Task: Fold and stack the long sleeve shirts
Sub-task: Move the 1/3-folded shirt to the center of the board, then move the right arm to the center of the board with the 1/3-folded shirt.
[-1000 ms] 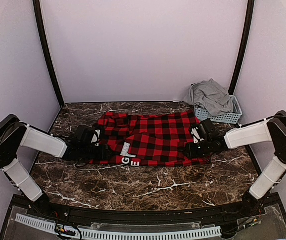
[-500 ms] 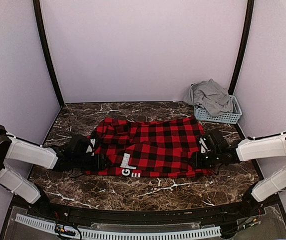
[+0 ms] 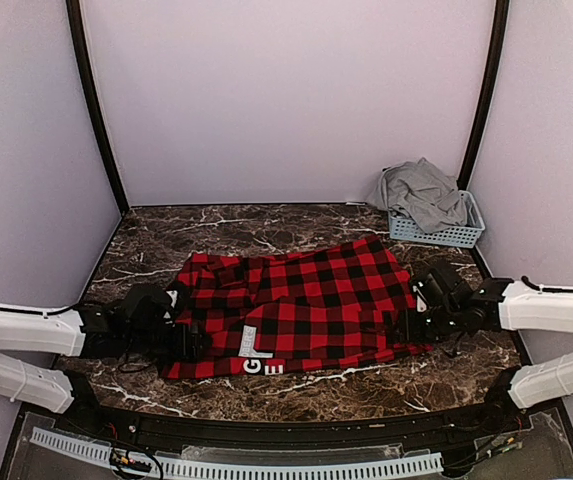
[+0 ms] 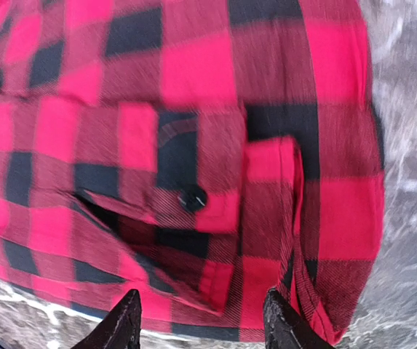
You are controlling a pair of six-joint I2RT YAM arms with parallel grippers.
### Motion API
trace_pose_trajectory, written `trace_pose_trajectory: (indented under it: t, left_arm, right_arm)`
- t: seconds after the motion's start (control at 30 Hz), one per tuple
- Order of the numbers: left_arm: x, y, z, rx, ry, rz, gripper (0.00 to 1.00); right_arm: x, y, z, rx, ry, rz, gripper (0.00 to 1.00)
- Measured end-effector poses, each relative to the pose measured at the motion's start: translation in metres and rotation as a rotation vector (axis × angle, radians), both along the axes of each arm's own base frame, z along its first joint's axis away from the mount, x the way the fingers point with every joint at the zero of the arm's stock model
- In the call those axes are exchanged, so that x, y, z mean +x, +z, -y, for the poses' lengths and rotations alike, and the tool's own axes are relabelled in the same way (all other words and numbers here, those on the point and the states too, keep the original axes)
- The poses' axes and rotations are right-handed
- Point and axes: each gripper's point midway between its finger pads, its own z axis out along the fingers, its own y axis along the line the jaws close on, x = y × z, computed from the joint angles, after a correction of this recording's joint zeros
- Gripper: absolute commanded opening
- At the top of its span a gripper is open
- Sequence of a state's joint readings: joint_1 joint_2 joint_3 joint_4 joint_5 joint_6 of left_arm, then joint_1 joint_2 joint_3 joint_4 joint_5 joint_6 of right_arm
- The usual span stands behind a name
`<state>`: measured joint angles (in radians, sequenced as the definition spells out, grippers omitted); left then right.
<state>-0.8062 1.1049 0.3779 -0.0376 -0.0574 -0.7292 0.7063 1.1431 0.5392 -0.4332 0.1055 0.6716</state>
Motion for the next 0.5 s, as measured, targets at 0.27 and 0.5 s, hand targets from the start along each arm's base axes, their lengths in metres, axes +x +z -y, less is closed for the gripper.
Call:
trace_pose_trajectory:
  t: [0.27,0.5]
  left_arm:
    - [0.087,0.061,-0.005,0.061,0.106,0.158,0.8]
    - [0.134,0.031,0.002,0.093,0.081,0.064,0.8]
  right_arm:
    - [0.063,0.058,-0.028,-0.053,0.065,0.187,0.57]
    - [0.125,0.057,-0.049,-0.096,0.105,0.245,0.57]
